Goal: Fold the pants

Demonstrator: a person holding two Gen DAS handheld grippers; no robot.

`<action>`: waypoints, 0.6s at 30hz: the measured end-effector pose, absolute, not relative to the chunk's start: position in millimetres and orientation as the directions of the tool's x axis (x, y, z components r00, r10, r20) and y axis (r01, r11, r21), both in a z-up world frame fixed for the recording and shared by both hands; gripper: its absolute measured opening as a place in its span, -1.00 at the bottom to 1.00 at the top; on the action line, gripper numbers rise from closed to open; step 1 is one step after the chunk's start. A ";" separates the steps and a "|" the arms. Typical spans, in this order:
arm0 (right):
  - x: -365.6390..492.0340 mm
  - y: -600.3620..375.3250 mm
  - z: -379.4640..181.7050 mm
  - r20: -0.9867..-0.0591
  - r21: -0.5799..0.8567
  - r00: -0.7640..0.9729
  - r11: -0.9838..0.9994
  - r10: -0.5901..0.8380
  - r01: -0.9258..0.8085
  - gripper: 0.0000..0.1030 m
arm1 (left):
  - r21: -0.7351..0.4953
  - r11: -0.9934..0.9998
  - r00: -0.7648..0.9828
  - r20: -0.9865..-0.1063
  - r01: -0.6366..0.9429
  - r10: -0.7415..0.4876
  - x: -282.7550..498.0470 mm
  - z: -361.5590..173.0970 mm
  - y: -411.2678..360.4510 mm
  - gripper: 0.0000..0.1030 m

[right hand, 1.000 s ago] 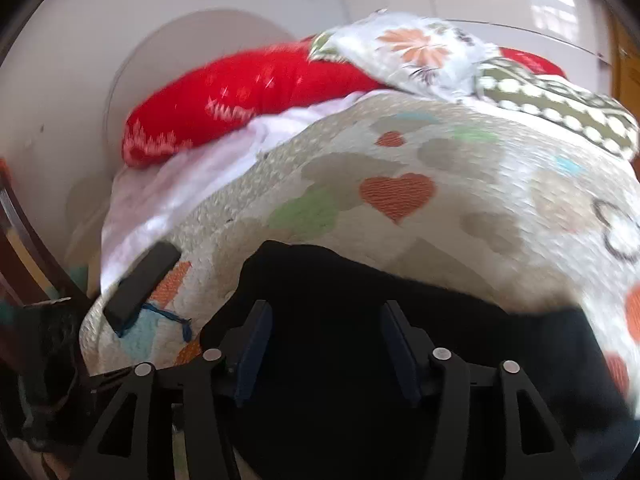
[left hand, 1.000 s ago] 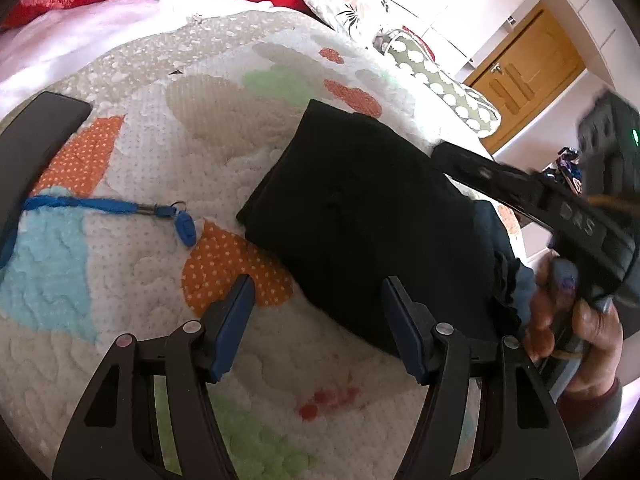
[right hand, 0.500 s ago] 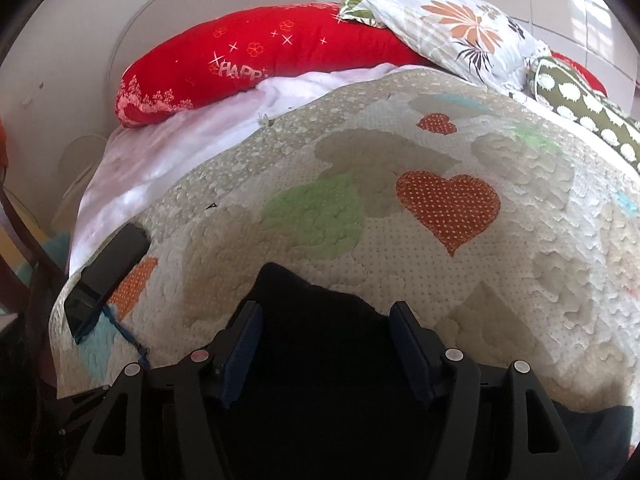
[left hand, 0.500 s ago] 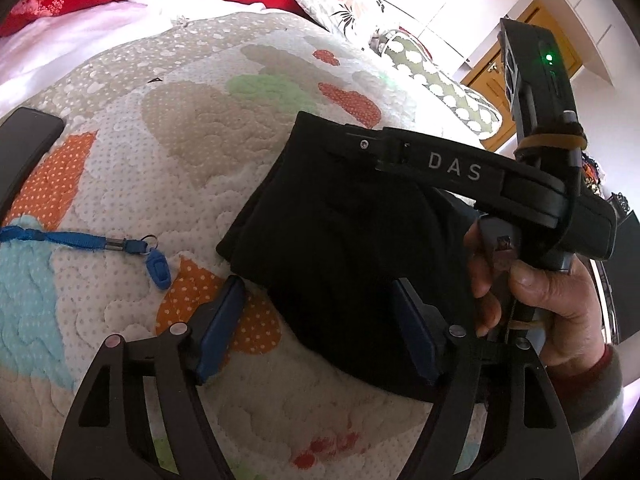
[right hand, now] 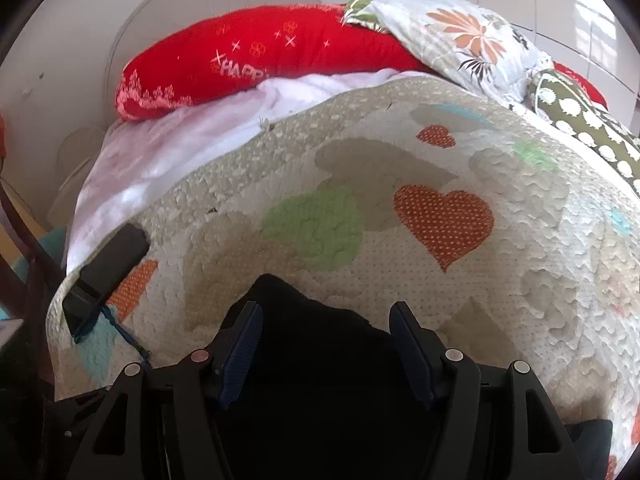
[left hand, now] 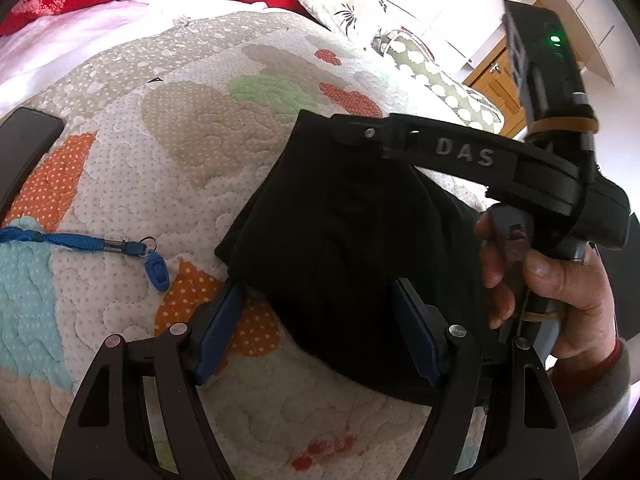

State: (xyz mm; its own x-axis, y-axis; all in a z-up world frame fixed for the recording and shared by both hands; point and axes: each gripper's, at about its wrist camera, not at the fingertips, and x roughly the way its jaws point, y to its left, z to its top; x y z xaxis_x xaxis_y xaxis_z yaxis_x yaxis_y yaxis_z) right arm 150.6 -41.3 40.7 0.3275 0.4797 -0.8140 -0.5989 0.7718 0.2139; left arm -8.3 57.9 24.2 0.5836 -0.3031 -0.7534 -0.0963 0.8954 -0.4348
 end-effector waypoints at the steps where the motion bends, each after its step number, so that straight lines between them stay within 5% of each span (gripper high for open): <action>1: 151.5 -40.2 39.1 -0.815 0.216 0.322 0.770 0.481 -0.601 0.24 | -0.434 0.896 0.585 -0.753 -0.096 -0.303 -8.0 24.1 57.9 0.47; 6: 160.9 -34.4 24.7 -0.813 0.274 0.277 0.756 0.512 -0.594 0.24 | -0.437 0.895 0.602 -0.739 -0.088 -0.301 -5.5 23.6 57.0 0.46; 8: 161.1 -33.7 19.7 -0.807 0.291 0.268 0.749 0.527 -0.595 -0.14 | -0.429 0.898 0.613 -0.737 -0.096 -0.286 -4.8 24.1 56.6 0.31; 12: 152.3 -43.8 31.4 -0.772 0.317 0.290 0.738 0.566 -0.596 -0.49 | -0.426 0.902 0.643 -0.711 -0.070 -0.286 -10.4 39.6 57.6 -0.34; 15: 142.4 -70.2 63.0 -0.702 0.364 0.335 0.721 0.629 -0.591 -0.61 | -0.394 0.919 0.675 -0.675 0.012 -0.299 -17.3 64.3 40.4 -0.56; 18: 126.6 -111.9 100.5 -0.616 0.395 0.413 0.717 0.671 -0.575 -0.65 | -0.357 0.926 0.723 -0.608 0.120 -0.328 -30.2 96.1 12.0 -0.56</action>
State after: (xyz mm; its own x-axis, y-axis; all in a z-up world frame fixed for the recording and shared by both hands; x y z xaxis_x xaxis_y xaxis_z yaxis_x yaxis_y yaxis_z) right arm 126.6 -111.9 100.5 0.4128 0.6706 -0.6163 -0.5747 0.7168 0.3950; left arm -30.2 12.0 96.1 0.7230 -0.3280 -0.6081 0.1198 0.9263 -0.3572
